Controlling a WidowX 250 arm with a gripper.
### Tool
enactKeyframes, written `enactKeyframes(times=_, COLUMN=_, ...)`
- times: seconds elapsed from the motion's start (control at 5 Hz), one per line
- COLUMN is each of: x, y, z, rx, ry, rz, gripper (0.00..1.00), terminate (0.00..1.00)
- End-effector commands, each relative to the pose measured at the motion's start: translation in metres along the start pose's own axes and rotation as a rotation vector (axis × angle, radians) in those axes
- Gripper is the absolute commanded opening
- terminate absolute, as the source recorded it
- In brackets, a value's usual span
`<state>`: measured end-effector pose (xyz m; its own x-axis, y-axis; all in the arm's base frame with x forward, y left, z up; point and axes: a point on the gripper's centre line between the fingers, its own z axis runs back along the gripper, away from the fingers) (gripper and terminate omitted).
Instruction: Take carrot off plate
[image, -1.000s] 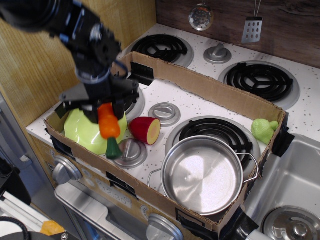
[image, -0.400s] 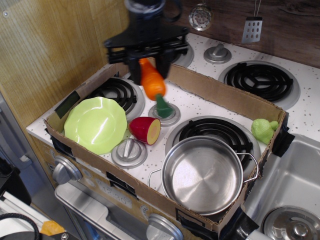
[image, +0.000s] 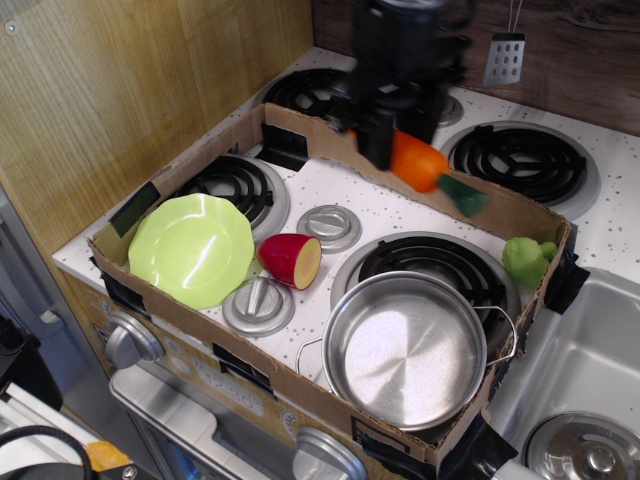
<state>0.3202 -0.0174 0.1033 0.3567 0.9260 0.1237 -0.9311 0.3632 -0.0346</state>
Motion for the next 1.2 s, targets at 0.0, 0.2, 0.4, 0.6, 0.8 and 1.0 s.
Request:
enactKeyframes(times=0.0, x=-0.027, y=-0.025, z=-0.010, rx=-0.079, ry=-0.130, rz=0.110, gripper=0.00, terminate=0.00)
enactKeyframes(times=0.2, x=-0.033, y=-0.018, z=-0.023, rx=-0.075, ry=-0.111, rz=-0.053, gripper=0.00, terminate=0.00)
enactKeyframes(times=0.4, x=-0.029, y=-0.016, z=-0.033, rx=-0.095, ry=-0.117, rz=-0.120, gripper=0.00, terminate=0.00)
enactKeyframes(times=0.6, x=-0.029, y=-0.020, z=-0.044, rx=-0.103, ry=-0.104, rz=-0.152, gripper=0.00, terminate=0.00)
enactKeyframes(times=0.8, x=-0.029, y=-0.023, z=-0.047, rx=-0.107, ry=-0.085, rz=-0.148, gripper=0.00, terminate=0.00)
enactKeyframes(times=1.0, x=-0.032, y=-0.027, z=-0.059, rx=-0.131, ry=-0.057, rz=-0.149, gripper=0.00, terminate=0.00)
